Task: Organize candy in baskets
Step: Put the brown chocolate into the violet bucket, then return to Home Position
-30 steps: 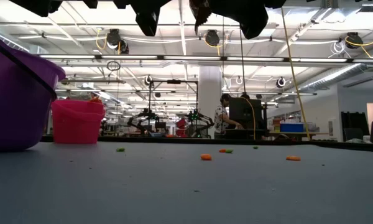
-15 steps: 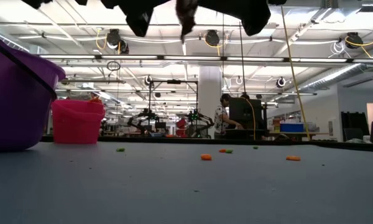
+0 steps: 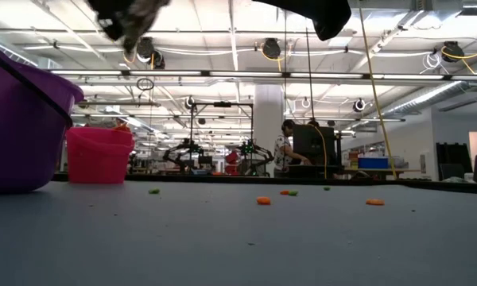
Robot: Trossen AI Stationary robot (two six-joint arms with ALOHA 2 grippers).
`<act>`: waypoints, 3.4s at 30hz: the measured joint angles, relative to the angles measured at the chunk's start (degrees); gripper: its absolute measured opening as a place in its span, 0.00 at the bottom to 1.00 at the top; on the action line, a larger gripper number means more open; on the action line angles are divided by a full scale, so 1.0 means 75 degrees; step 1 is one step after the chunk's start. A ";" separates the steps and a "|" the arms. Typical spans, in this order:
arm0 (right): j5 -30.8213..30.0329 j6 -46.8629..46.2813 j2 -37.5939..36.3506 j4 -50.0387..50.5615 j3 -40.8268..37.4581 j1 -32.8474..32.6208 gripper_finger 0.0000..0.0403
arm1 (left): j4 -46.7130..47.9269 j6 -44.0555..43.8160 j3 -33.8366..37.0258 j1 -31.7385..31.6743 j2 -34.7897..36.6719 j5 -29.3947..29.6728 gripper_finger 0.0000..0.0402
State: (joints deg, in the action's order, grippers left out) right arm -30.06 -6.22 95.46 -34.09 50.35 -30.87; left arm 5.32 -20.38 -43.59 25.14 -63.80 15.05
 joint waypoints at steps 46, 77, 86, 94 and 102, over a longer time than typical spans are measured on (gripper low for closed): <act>-0.0195 -0.0173 -0.0743 0.1234 -0.0006 0.0399 0.59 | 0.3728 -0.0197 0.0336 -0.0964 0.2955 0.1450 0.56; 0.2779 -0.0464 -0.6984 0.0684 -0.5364 0.2472 0.03 | -0.1048 0.3219 0.2943 -0.3893 0.4097 -0.1784 0.43; 0.1571 -0.0674 -0.8108 0.0272 -0.6360 0.2468 0.03 | -0.1797 0.2221 0.4356 -0.3765 0.5209 -0.1186 0.43; 0.1444 -0.0867 -0.8622 0.0497 -0.6605 0.2456 0.03 | -0.1833 0.2423 0.4753 -0.3683 0.6594 -0.1099 0.43; 0.1339 -0.0581 -0.9058 0.0527 -0.6604 0.2453 0.03 | -0.1413 0.2203 0.5272 -0.3683 0.7929 -0.0886 0.43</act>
State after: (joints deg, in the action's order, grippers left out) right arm -20.02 -10.57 27.53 -30.14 0.82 -12.47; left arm -5.28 -3.86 -4.06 -2.48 -4.34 8.40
